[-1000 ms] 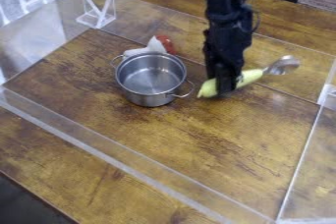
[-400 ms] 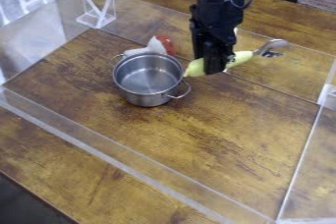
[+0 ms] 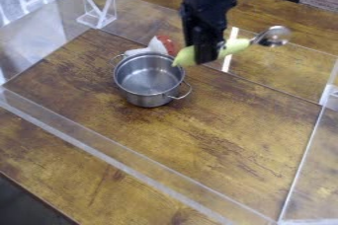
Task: Move the green spoon to the right
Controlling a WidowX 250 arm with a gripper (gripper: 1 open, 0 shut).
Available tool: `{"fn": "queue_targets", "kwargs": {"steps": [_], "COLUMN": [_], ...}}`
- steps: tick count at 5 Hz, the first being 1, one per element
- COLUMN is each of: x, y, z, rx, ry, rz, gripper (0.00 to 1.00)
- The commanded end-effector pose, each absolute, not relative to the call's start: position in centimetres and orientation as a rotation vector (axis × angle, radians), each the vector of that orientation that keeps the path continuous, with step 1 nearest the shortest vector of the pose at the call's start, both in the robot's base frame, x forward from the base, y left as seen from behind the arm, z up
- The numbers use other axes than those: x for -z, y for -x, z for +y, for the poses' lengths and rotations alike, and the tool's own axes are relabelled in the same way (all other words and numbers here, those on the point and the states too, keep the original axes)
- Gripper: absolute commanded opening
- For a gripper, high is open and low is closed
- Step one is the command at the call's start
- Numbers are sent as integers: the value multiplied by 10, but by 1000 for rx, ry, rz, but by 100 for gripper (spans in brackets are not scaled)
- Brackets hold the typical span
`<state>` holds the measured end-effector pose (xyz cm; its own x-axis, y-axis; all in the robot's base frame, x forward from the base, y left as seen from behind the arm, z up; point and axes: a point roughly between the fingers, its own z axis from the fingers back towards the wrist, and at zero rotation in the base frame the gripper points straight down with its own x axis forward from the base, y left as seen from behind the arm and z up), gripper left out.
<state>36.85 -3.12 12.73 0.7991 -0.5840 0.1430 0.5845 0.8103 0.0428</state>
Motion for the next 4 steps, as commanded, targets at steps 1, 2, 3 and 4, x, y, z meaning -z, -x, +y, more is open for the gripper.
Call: {"fn": "queue_targets", "kwargs": {"steps": [1, 2, 3, 4], "x": [-155, -149, -143, -142], "y": [-346, -325, -305, -295], "z": [-34, -36, -41, -44], "rx": [620, 611, 545, 483], "ry": [-18, -13, -19, -31], "rz": [-229, -218, -208, -201], "gripper": [0, 0, 0, 0]}}
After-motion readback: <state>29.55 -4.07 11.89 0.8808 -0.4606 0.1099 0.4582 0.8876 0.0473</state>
